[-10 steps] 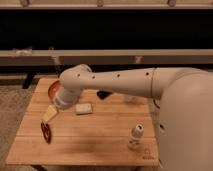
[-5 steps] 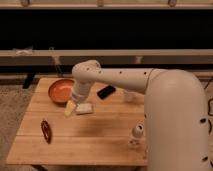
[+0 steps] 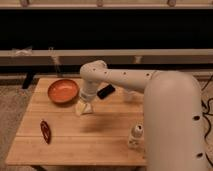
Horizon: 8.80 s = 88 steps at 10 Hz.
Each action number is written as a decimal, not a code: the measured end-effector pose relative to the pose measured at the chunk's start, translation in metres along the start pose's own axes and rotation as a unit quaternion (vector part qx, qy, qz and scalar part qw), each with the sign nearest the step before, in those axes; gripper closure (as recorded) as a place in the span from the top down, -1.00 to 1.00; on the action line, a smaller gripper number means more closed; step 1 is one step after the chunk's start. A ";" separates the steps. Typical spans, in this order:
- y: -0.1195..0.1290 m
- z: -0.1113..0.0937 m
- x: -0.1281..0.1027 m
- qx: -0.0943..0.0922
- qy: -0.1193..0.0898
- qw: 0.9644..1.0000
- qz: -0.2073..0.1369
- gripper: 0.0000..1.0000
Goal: Place the white sponge in the ceramic cup
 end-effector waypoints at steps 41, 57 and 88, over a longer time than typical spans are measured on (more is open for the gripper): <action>-0.018 -0.057 -0.099 0.079 0.092 0.992 -0.021 -1.00; 0.035 -0.232 0.051 0.174 0.024 0.973 0.150 -1.00; -0.183 -0.166 0.160 0.108 -0.009 0.954 0.280 -1.00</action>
